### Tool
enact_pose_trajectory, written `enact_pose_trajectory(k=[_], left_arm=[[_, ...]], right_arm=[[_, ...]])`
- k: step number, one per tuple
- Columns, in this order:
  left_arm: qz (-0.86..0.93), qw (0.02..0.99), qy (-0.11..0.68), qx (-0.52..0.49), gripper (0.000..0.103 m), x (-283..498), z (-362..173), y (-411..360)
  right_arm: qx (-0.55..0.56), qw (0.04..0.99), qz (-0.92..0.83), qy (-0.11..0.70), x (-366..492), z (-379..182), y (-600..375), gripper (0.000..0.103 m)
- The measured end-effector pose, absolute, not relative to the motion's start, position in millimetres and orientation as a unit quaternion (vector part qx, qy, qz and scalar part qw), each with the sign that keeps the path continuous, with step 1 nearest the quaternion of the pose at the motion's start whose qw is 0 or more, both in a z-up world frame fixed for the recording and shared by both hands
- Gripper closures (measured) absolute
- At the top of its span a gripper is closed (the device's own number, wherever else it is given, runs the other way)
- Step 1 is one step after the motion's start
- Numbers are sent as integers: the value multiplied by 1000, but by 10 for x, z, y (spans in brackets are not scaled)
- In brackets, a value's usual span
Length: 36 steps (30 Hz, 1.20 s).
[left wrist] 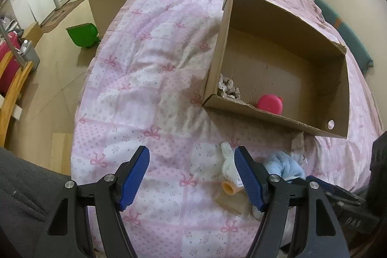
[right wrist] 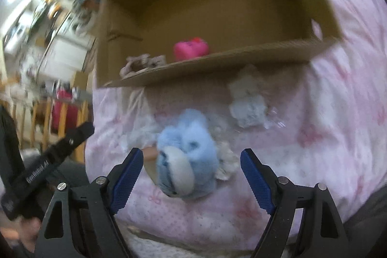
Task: Organize soft objects
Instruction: 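Grasp the light blue plush item with the right gripper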
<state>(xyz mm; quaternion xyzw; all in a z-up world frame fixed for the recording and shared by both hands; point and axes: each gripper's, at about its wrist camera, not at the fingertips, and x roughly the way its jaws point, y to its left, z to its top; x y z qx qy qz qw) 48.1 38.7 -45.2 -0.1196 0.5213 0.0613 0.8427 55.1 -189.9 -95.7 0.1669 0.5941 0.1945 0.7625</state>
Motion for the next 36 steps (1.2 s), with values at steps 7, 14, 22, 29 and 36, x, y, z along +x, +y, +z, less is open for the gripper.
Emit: enact_pose_trajectory(k=[7, 14, 22, 29, 36], left_arm=[[59, 848, 510, -133, 33, 475, -389, 434], [57, 849, 507, -141, 33, 466, -372, 461], [60, 847, 509, -140, 33, 474, -386, 466], [70, 843, 516, -138, 33, 496, -444, 465], [67, 843, 519, -125, 33, 501, -469, 422]], right_arm=[[77, 763, 194, 611, 625, -1164, -1485, 47], [86, 785, 230, 568, 531, -895, -1523, 74], [247, 768, 268, 527, 567, -508, -2095, 74], [318, 723, 224, 571, 595, -823, -2379, 74], [258, 675, 215, 657, 532, -1323, -1995, 59]])
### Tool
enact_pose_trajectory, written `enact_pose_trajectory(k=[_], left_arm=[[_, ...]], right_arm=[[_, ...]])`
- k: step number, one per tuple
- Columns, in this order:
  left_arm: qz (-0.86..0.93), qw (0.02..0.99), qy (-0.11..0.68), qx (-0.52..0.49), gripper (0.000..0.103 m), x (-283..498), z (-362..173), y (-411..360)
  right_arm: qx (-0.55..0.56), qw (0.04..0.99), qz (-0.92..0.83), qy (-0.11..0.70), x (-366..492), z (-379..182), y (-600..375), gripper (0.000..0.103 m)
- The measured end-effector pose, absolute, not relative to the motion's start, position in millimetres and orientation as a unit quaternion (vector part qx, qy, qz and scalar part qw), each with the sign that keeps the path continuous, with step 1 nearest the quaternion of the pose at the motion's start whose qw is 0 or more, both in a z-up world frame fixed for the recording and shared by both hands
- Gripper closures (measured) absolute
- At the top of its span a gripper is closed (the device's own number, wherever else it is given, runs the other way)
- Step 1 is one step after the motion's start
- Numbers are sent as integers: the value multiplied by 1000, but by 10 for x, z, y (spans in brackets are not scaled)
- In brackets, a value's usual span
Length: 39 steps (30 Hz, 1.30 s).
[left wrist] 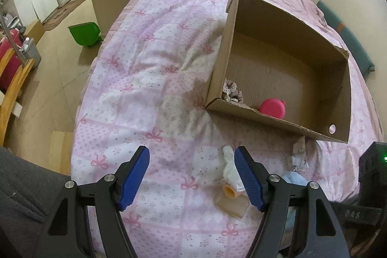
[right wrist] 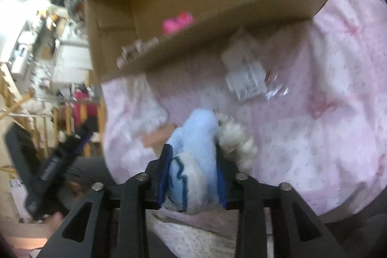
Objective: Organize soft objects
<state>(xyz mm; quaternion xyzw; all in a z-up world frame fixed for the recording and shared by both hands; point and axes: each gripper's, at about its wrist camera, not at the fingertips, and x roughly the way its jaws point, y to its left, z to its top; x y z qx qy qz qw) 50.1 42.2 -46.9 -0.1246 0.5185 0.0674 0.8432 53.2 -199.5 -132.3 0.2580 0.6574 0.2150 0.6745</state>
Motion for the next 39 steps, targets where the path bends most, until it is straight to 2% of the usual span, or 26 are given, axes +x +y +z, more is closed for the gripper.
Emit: enact_pose_trajectory(k=[1, 2, 3, 9, 11, 16, 19, 21, 22, 23, 26, 33, 34, 37, 39], left_arm=[[67, 843, 519, -125, 33, 501, -469, 424], [66, 843, 518, -126, 33, 499, -468, 424], [65, 844, 518, -126, 33, 495, -465, 422], [34, 849, 514, -116, 33, 459, -414, 310], [14, 851, 512, -117, 33, 448, -380, 239], [-28, 841, 529, -105, 33, 396, -408, 23], [-34, 830, 543, -120, 33, 354, -447, 10], [-32, 821, 555, -132, 33, 303, -467, 10], [-32, 816, 560, -137, 33, 276, -479, 8], [-33, 810, 568, -144, 33, 246, -503, -2], [-46, 786, 594, -162, 33, 137, -622, -113], [-51, 777, 611, -142, 33, 238, -835, -511], [-47, 774, 615, -139, 34, 270, -871, -539], [-36, 780, 612, -125, 73, 318, -890, -586], [-52, 791, 598, -117, 82, 299, -786, -625]], right_arm=[[260, 667, 234, 658, 536, -1318, -1924, 49], [264, 665, 250, 652, 535, -1279, -1883, 43], [268, 667, 265, 643, 541, -1229, -1851, 41], [324, 709, 238, 579, 545, -992, -2166, 41], [310, 733, 185, 577, 579, -1013, -2285, 41], [255, 714, 133, 639, 587, -1251, -2248, 41], [177, 720, 138, 657, 605, -1337, -1902, 41], [135, 728, 142, 658, 631, -1359, -1737, 47], [122, 729, 146, 658, 635, -1372, -1690, 67], [113, 727, 150, 660, 644, -1390, -1639, 78], [120, 730, 160, 653, 651, -1330, -1587, 85], [192, 754, 173, 604, 528, -1044, -2041, 85], [201, 757, 174, 597, 497, -985, -2104, 85], [221, 763, 173, 583, 457, -893, -2269, 85], [231, 760, 179, 581, 440, -853, -2376, 85]])
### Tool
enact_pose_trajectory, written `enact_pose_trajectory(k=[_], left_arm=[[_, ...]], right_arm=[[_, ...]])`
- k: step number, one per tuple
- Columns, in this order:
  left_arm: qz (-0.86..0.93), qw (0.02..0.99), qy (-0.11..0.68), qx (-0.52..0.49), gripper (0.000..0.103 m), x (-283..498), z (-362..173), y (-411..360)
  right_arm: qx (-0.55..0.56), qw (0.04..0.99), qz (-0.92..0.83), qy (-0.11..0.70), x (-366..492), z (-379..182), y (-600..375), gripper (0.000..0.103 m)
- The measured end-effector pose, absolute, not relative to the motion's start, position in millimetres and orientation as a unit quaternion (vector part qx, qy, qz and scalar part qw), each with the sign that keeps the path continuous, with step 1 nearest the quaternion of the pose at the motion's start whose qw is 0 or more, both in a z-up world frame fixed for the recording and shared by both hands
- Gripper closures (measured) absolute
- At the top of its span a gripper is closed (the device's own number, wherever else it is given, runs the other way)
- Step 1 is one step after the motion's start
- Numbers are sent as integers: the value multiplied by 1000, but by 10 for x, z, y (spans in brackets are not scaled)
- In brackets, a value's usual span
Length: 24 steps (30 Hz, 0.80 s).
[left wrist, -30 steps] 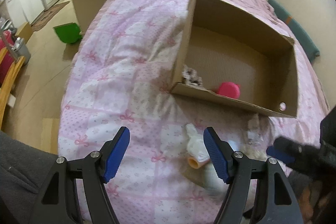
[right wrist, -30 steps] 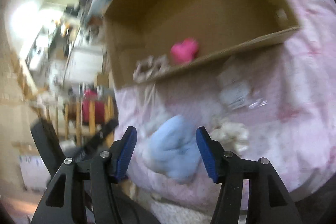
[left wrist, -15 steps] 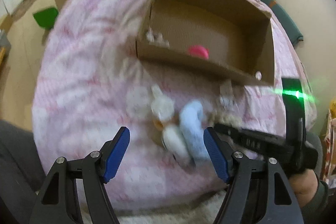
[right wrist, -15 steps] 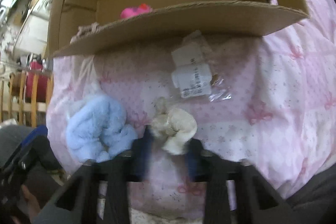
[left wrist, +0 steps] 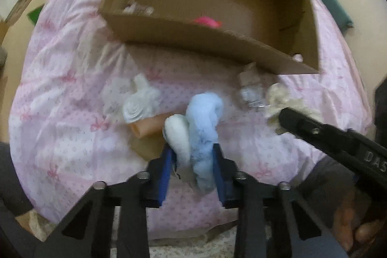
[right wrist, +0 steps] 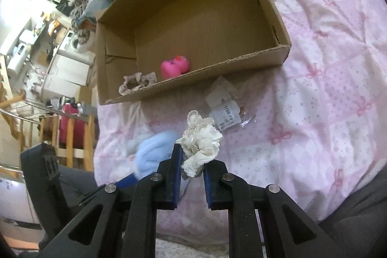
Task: Organize soft objects
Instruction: 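Carry the blue plush with the left gripper while the right gripper carries the cream scrunchie into the box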
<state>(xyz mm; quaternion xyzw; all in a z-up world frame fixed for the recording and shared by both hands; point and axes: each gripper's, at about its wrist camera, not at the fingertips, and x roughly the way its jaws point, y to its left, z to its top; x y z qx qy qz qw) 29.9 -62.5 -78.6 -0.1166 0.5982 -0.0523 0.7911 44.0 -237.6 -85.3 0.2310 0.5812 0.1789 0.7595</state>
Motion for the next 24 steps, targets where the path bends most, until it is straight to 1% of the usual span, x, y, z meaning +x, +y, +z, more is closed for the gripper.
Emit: enact_pose_trajectory(k=[4, 11, 15, 20, 24], left_arm=[[-58, 807, 575, -119, 86, 241, -520, -607], [-32, 859, 503, -91, 86, 212, 162, -471], [-15, 884, 462, -70, 86, 367, 520, -335], [3, 894, 445, -57, 86, 663, 683, -229], [12, 894, 446, -50, 86, 920, 662, -232]], right_arm=[[239, 757, 195, 576, 399, -801, -2413, 85], [242, 776, 217, 541, 333, -511, -2496, 85], [229, 795, 228, 513, 371, -276, -2497, 85], [225, 810, 234, 488, 579, -36, -2583, 85], [215, 823, 234, 470, 820, 141, -2631, 85]])
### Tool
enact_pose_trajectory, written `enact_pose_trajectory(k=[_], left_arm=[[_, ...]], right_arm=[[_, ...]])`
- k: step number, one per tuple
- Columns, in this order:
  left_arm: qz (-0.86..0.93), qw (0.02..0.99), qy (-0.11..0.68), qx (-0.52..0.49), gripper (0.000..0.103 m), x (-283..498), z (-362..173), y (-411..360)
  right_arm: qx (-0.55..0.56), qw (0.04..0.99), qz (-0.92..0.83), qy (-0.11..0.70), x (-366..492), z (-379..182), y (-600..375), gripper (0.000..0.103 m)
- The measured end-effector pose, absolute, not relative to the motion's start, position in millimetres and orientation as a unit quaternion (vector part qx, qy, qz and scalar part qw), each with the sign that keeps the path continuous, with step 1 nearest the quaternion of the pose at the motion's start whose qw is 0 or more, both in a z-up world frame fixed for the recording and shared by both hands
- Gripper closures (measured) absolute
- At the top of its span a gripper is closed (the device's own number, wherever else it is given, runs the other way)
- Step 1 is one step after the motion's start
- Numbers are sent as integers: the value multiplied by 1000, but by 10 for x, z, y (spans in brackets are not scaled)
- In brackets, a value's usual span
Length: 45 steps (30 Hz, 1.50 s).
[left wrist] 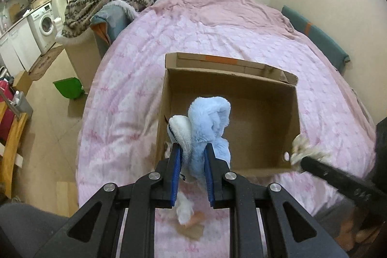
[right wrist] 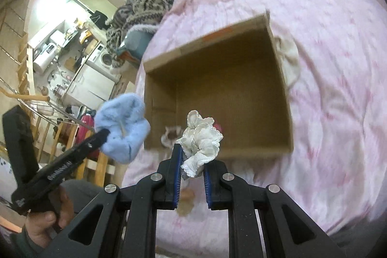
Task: Organize soft objects
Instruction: 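Carry the blue plush with the left gripper while the right gripper carries the cream scrunchie into the box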
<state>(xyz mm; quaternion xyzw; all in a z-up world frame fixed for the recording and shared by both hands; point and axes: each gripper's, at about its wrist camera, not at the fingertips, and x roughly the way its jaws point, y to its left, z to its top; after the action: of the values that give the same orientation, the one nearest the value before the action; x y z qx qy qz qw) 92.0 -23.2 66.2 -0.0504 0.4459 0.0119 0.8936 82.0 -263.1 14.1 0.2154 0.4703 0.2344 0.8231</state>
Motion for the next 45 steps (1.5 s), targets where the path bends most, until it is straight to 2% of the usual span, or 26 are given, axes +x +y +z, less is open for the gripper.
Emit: enact_pose_trajectory(k=[7, 16, 26, 45], left_arm=[[25, 886, 462, -24, 86, 1277, 399, -285], [59, 854, 517, -26, 86, 1670, -14, -481], [95, 857, 505, 38, 86, 1866, -121, -686], [111, 845, 520, 45, 83, 2030, -302, -570]], right_arm=[[180, 846, 211, 456, 1232, 219, -2603, 85], [132, 852, 196, 467, 1524, -227, -2478, 85], [159, 838, 208, 478, 1632, -259, -2561, 85], [162, 805, 217, 528, 1742, -485, -2412, 85]])
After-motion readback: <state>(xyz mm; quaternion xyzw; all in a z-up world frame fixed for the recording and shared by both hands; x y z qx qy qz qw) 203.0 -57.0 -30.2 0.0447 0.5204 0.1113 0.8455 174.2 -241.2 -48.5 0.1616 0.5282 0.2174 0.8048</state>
